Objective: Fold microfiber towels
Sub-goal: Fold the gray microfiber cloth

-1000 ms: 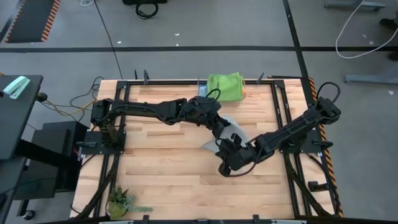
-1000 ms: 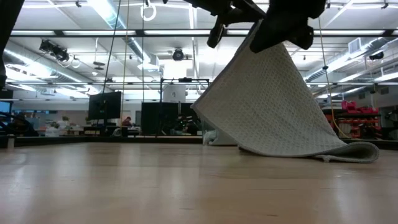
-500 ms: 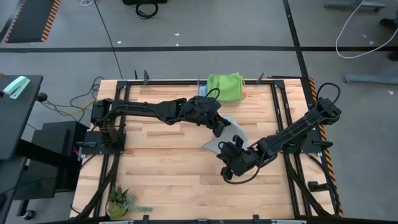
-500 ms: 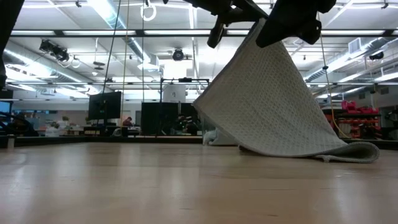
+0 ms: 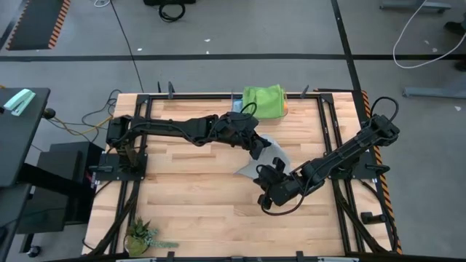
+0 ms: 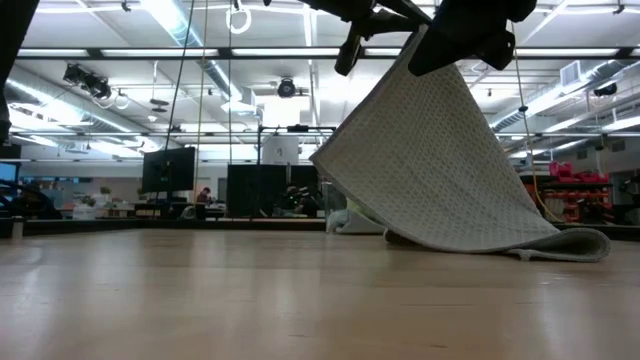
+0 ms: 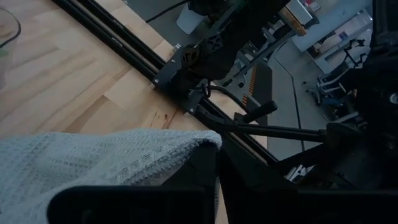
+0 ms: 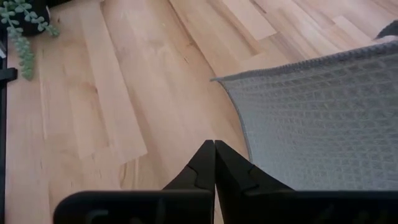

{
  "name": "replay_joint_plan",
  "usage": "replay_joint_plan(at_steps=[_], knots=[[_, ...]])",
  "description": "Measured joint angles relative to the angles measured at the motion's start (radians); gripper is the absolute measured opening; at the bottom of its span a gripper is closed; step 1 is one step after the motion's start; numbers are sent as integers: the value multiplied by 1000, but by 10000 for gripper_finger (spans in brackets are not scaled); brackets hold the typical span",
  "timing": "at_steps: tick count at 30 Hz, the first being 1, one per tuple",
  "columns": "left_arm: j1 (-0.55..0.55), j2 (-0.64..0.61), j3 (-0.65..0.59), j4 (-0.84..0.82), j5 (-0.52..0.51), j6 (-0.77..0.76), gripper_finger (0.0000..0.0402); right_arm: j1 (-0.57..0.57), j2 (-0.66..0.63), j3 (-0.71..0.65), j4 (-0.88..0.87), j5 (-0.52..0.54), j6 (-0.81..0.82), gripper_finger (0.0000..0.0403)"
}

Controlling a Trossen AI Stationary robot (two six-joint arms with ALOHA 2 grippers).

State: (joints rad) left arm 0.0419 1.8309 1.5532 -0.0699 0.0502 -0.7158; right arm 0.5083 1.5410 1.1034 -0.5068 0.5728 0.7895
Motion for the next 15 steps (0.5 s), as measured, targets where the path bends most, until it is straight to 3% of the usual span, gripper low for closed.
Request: replay_joint_plan(at_steps=[7,15], knots=[[-7,0,0,0,0,-32,57,0,0,0,0,0,-5,10],[-7,0,0,0,0,-33,68,0,0,0,0,0,-7,11]])
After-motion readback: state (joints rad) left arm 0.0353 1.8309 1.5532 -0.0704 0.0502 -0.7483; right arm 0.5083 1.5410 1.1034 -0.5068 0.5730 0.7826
